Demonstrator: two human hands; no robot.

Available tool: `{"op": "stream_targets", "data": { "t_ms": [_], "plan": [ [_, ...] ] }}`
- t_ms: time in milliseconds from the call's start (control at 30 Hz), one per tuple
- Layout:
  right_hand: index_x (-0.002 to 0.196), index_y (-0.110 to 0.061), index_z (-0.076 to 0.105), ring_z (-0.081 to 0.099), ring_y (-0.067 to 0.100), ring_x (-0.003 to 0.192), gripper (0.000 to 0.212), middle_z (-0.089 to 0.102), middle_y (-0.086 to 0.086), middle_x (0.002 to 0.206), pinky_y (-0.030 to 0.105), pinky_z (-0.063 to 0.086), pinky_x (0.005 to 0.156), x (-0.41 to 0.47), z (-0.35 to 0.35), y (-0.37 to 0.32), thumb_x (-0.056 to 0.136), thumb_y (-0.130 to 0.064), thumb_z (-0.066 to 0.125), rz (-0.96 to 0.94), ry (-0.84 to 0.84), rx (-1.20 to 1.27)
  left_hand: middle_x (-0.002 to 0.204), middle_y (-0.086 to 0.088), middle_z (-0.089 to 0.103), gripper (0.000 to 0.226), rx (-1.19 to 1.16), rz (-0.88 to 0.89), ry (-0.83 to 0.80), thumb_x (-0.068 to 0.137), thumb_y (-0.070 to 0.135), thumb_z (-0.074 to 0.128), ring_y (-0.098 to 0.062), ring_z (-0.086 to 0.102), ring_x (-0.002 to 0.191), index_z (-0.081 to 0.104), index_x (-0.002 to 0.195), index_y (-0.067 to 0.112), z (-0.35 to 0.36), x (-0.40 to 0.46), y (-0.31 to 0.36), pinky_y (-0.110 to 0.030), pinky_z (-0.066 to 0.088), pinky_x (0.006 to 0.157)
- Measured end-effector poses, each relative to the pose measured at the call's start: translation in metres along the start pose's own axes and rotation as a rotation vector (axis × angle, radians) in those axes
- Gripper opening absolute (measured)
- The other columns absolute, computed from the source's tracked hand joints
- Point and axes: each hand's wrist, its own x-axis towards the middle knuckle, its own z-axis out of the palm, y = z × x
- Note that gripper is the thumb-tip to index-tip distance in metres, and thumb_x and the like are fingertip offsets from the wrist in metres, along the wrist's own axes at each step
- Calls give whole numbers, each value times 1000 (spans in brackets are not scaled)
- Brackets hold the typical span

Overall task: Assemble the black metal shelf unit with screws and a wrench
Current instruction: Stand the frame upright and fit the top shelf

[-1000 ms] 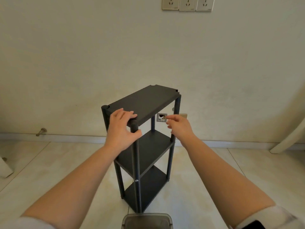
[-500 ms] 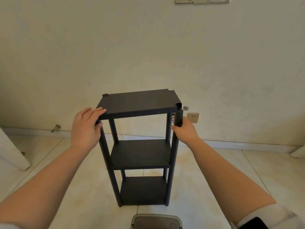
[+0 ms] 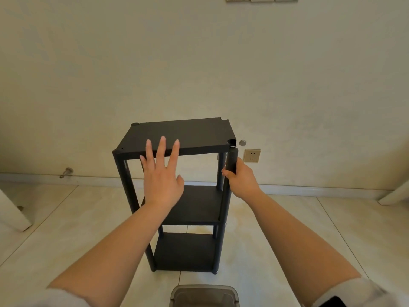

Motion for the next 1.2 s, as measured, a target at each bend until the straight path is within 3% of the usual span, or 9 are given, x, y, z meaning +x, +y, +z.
{"op": "stream_targets", "data": {
  "t_ms": [167, 367, 467, 533, 633, 733, 933, 1033, 1200],
  "plan": [
    [124, -8, 46, 54, 22, 100, 28, 57, 11, 119, 27, 41, 79, -10, 0, 1, 98, -17, 49, 29, 62, -14, 157, -3, -20, 98, -78, -22, -114, 89, 26, 60, -26, -22, 142, -20, 145, 27, -3, 10, 8, -43, 30, 113],
    [121, -9, 48, 58, 27, 110, 29, 59, 10, 120, 36, 49, 91, -28, 7, -1, 95, -21, 54, 47, 183, -5, 155, -1, -27, 88, -341, -111, -298, 92, 56, 43, -22, -15, 144, -17, 148, 23, -10, 27, 35, -47, 8, 118],
    [120, -12, 51, 61, 24, 108, 29, 62, 7, 116, 35, 50, 90, -36, 15, 0, 94, -24, 57, 38, 238, -18, 155, 3, -27, 94, -582, -142, -390, 86, 66, 41, -23, -4, 146, -17, 148, 25, -17, 19, 57, -48, 12, 118],
    [121, -13, 51, 62, 19, 103, 29, 64, 3, 111, 28, 49, 84, -41, 18, 1, 94, -23, 56, -29, 231, -50, 157, 4, -19, 101, -761, -213, -387, 82, 64, 51, -21, 3, 146, -14, 149, 26, -20, 4, 73, -43, 17, 115],
    [123, -16, 49, 60, 17, 100, 30, 62, 1, 109, 23, 46, 78, -49, 14, 11, 94, -22, 55, -241, 96, -235, 154, -4, 27, 91, -975, -437, -302, 81, 53, 64, -20, 32, 139, 16, 151, 20, -13, -22, 93, -37, 35, 107],
    [127, -18, 49, 53, 16, 106, 35, 58, 0, 118, 25, 45, 84, -49, 2, 31, 95, -31, 51, -386, -10, -579, 106, 4, 63, 38, -943, -408, -246, 88, 41, 62, -14, 61, 104, 57, 116, 16, -5, -41, 101, -13, 45, 77],
    [130, -14, 45, 52, 21, 116, 39, 52, 4, 127, 33, 45, 90, -21, -27, 36, 93, -21, 57, -11, 354, -182, 87, 9, 59, 22, -812, -233, -244, 90, 37, 59, -7, 57, 79, 56, 101, 19, -12, -43, 92, -20, 44, 73],
    [144, -14, 29, 47, 25, 126, 57, 45, 5, 141, 38, 41, 99, -6, -34, 24, 94, -18, 56, 94, 260, -7, 91, 10, 62, 24, -816, -204, -303, 89, 38, 60, -5, 57, 81, 58, 104, 19, -13, -43, 79, -11, 40, 68],
    [133, -12, 40, 51, 24, 97, 35, 55, 12, 124, 32, 41, 80, 7, -36, 16, 99, -17, 45, 128, 135, 54, 96, 12, 63, 26, -893, -195, -406, 89, 34, 62, -5, 58, 90, 60, 111, 21, -19, -42, 63, -17, 43, 80]
  ]
}}
